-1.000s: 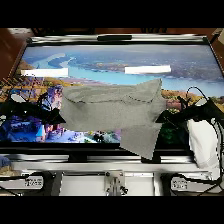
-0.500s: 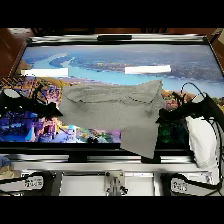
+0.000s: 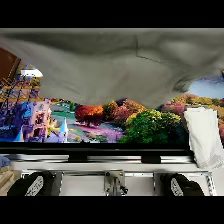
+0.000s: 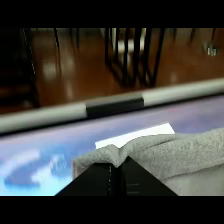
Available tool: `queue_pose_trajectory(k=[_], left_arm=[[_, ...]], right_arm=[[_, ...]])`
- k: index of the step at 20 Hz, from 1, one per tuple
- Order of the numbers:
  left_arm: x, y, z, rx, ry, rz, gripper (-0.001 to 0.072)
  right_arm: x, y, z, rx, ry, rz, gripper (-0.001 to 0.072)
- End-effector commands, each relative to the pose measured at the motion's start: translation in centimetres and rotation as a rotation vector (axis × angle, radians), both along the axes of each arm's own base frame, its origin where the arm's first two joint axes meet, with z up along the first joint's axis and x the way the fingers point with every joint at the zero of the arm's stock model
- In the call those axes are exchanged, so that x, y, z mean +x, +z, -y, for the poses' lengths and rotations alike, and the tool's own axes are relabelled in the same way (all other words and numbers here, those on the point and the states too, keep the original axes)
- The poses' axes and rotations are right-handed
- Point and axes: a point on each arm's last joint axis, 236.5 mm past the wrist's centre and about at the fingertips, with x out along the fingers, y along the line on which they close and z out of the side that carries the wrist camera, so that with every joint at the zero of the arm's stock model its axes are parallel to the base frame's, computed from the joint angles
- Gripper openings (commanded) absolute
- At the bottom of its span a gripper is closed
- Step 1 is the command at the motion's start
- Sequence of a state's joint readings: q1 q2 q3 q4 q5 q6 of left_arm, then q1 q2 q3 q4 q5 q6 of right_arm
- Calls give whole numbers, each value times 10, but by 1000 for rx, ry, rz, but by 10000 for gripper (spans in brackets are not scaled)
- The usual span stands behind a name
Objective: Fold the shirts.
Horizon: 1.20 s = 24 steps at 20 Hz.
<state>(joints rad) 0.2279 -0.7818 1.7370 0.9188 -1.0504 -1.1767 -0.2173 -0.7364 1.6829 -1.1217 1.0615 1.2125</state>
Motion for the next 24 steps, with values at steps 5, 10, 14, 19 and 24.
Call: queue_pose_trajectory(k=[5, 10, 14, 19, 24], left_arm=[[-145, 46, 14, -16, 88, 172, 36], [-96, -46, -21, 59, 194, -156, 36], [-19, -173, -43, 56, 182, -513, 36], [86, -346, -69, 8, 158, -918, 36], [186, -442, -58, -47, 122, -1030, 36]], right_arm=[[-140, 58, 14, -75, -196, 218, 87], [-84, -38, 36, -106, -210, -230, 87], [2, -156, 54, -85, -156, -668, 87], [137, -329, 42, 61, -51, -950, 87], [251, -415, 10, 193, -119, -839, 87]])
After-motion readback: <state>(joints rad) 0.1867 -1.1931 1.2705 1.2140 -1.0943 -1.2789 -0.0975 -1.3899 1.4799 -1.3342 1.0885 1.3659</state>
